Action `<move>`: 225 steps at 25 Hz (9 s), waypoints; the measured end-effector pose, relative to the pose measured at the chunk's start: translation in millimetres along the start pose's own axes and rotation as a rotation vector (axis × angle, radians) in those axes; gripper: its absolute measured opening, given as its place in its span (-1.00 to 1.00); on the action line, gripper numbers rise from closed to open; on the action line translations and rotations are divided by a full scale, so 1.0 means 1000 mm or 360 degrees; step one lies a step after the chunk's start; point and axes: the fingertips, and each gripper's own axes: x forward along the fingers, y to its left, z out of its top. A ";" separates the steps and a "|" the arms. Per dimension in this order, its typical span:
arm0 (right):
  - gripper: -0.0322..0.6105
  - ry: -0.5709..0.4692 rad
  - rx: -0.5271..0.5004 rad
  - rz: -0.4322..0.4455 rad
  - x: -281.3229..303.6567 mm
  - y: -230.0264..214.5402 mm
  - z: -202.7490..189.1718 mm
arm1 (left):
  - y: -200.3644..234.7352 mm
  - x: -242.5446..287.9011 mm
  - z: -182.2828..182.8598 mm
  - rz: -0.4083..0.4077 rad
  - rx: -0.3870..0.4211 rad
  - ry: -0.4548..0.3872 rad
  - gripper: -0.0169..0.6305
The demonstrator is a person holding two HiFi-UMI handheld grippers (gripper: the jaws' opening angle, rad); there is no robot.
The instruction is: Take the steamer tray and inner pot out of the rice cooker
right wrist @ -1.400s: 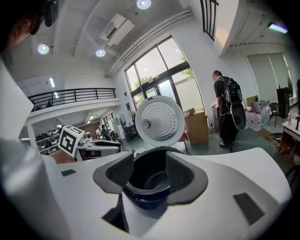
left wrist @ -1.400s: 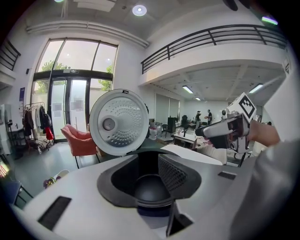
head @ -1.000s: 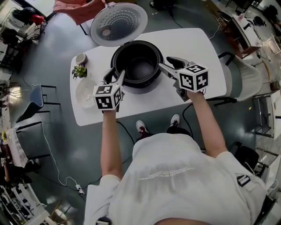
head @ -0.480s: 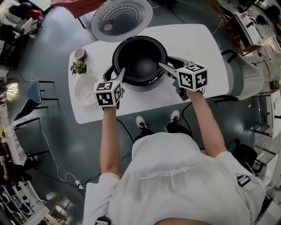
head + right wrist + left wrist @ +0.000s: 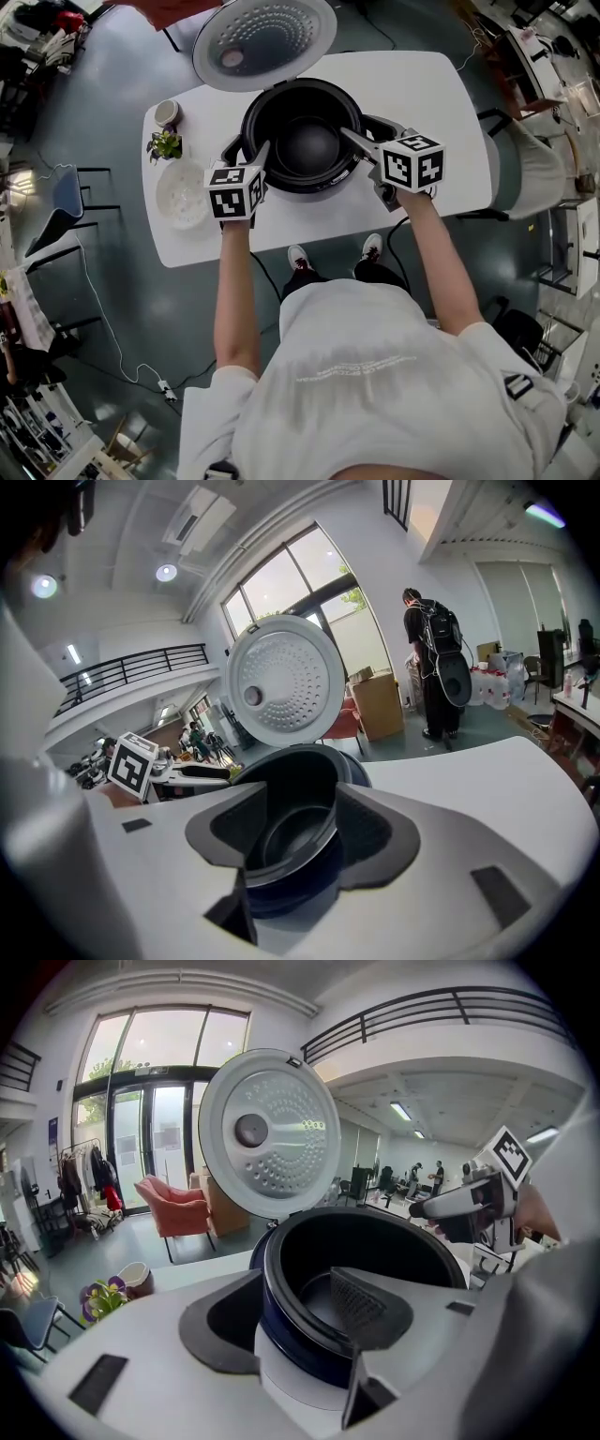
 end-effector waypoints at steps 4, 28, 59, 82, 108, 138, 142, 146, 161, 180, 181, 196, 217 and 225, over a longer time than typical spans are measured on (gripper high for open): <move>-0.16 0.0011 -0.0023 -0.0016 0.009 -0.007 -0.001 | 0.004 0.008 -0.002 0.0039 -0.0015 0.0032 -0.20; -0.30 0.0056 -0.0200 -0.0146 0.027 -0.023 -0.021 | 0.005 0.015 -0.009 0.0292 0.0244 0.0050 -0.22; -0.63 -0.0090 0.0093 -0.0207 -0.014 -0.003 0.010 | 0.010 -0.033 0.031 0.0206 -0.0342 -0.0378 -0.72; -0.61 -0.0499 0.0170 -0.0438 -0.119 0.003 0.048 | -0.052 -0.073 0.140 -0.0369 -0.0418 -0.0789 -0.78; -0.62 -0.0674 0.0528 -0.0803 -0.283 -0.109 -0.031 | -0.256 0.012 0.130 -0.0866 -0.0356 -0.0418 -0.79; -0.60 -0.0201 0.0881 -0.0717 -0.253 -0.285 -0.156 | -0.342 0.168 0.010 -0.0700 -0.0453 0.0103 -0.65; -0.61 -0.0209 0.0801 -0.0736 -0.246 -0.300 -0.147 | -0.339 0.175 0.004 -0.0646 -0.0443 0.0111 -0.60; -0.62 -0.0234 0.0783 -0.0713 -0.237 -0.309 -0.138 | -0.332 0.182 0.004 -0.0544 -0.0393 0.0051 -0.68; -0.59 -0.0292 0.0705 -0.0477 -0.189 -0.340 -0.091 | -0.301 0.213 0.032 -0.0275 -0.0276 -0.0091 -0.68; -0.52 -0.0083 0.0535 -0.0713 -0.175 -0.342 -0.087 | -0.291 0.208 0.028 -0.0281 -0.0179 0.0031 -0.62; -0.48 -0.0123 0.0572 -0.0732 -0.180 -0.340 -0.085 | -0.290 0.202 0.031 -0.0291 -0.0177 0.0007 -0.61; -0.55 -0.0284 0.0105 -0.0898 -0.220 -0.225 -0.018 | -0.262 0.062 0.106 -0.0505 0.0085 -0.0437 -0.69; -0.79 -0.0449 -0.0644 -0.0296 -0.139 0.008 0.086 | -0.099 -0.116 0.138 -0.0060 0.0244 -0.0770 -0.90; -0.81 -0.0487 -0.0784 -0.0256 -0.129 0.045 0.102 | -0.071 -0.153 0.135 0.0069 0.0259 -0.0838 -0.90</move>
